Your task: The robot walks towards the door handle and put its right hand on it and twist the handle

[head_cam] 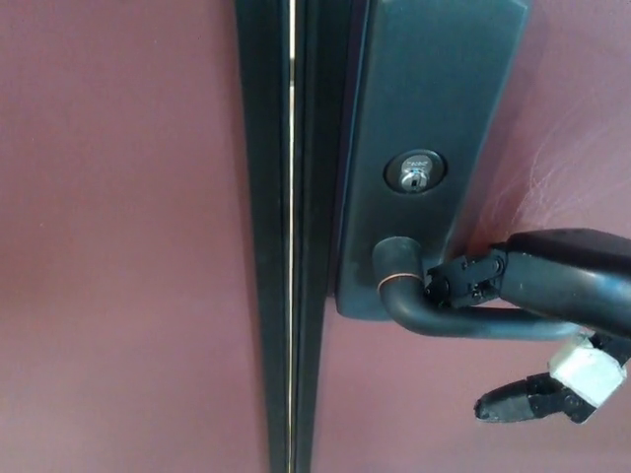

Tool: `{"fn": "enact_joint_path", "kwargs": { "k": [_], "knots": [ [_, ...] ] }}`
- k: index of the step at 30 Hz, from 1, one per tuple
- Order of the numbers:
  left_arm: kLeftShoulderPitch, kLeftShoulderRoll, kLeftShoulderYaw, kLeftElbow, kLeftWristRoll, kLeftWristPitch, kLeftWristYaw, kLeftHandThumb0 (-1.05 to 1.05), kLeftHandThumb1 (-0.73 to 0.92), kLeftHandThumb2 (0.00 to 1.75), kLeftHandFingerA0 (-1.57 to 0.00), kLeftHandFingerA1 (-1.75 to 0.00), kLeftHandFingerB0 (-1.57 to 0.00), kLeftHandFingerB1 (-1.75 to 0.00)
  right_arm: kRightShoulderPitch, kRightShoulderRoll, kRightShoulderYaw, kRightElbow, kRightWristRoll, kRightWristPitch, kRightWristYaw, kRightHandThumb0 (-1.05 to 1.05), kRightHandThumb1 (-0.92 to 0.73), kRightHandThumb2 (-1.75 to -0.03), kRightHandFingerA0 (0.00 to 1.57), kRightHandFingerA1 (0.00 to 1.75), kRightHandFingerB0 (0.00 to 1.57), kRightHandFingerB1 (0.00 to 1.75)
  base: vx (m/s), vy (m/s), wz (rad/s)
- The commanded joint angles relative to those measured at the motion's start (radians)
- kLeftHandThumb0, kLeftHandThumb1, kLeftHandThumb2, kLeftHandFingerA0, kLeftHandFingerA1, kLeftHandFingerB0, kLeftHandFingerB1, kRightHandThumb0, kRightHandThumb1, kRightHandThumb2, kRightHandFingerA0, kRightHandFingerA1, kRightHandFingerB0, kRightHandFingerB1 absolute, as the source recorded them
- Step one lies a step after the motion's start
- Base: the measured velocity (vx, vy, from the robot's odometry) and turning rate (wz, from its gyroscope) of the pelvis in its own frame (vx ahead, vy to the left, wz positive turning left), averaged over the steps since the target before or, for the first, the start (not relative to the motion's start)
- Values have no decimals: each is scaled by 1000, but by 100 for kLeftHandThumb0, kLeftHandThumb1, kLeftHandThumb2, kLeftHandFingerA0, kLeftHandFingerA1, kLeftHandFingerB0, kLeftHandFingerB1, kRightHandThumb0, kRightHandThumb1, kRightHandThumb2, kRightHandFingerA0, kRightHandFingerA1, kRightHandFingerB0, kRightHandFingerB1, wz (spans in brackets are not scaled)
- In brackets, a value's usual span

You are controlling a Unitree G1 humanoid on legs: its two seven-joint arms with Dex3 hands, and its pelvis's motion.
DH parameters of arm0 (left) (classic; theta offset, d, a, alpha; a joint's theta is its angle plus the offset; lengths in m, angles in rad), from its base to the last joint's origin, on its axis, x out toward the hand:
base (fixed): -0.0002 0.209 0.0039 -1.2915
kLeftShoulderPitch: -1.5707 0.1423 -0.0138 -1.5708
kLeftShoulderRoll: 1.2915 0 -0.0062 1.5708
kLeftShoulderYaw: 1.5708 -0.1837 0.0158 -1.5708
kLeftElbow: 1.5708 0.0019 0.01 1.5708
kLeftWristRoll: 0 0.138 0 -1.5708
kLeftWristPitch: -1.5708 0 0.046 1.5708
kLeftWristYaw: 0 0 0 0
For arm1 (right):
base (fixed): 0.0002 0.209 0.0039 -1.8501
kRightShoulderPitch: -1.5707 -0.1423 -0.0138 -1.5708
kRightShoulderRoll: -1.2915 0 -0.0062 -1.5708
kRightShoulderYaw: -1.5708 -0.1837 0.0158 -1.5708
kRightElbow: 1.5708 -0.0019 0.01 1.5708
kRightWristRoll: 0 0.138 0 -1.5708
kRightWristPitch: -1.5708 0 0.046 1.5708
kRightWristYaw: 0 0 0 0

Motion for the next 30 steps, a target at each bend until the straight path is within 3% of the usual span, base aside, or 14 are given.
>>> {"fn": "enact_joint_path", "kwargs": {
  "k": [1, 11, 18, 19, 20, 25, 27, 30],
  "knots": [
    [-4, -2, -1, 2, 8, 1, -17, -36, 60, 58, -70, -48, -52, -40, -35, 0, -18, -7, 31, 39, 53, -84, -51, -87, 0, 3, 7, 14, 0, 0, 0],
    [7, -4, -6, 2, 14, -3, -7, -36, 59, 58, -70, -48, -51, -40, -102, 4, -94, 6, 79, 82, 100, -85, -52, -86, 0, 1, 0, 0, 0, 0, 0],
    [10, 0, 0, 4, 7, -5, -7, -35, 60, 58, -70, -47, -52, -40, -176, 35, -188, 98, 140, 78, 95, -77, -48, -87, 0, 15, 0, 7, 0, 0, 0],
    [11, -1, 2, 4, 6, -5, -8, -35, 60, 58, -70, -47, -52, -40, -186, 37, -195, 105, 147, 84, 98, -76, -59, -58, 0, 22, 0, 0, 0, 0, 0],
    [12, -2, 3, 4, 4, -3, -10, -36, 58, 57, -70, -47, -51, -40, -211, 45, -213, 125, 167, 105, 105, -79, -48, -80, 5, 20, 0, 0, 0, 0, 0],
    [12, -2, 7, 3, 2, -1, -13, -36, 58, 57, -70, -47, -51, -40, -257, 62, -247, 168, 215, 147, 122, -78, -48, -80, 6, 22, 0, 0, -11, -1, -1],
    [29, -2, 13, 1, -3, -8, -19, -37, 57, 57, -69, -47, -51, -40, -349, 80, -261, 246, 264, 230, 154, -79, -48, -83, 6, 25, 0, 2, -31, -3, 3],
    [29, -3, 12, 1, 2, -10, -15, -37, 57, 57, -69, -47, -51, -40, -386, 78, -259, 283, 288, 259, 161, -79, -48, -83, 6, 25, 0, 2, 0, 0, 0]
  ]
}}
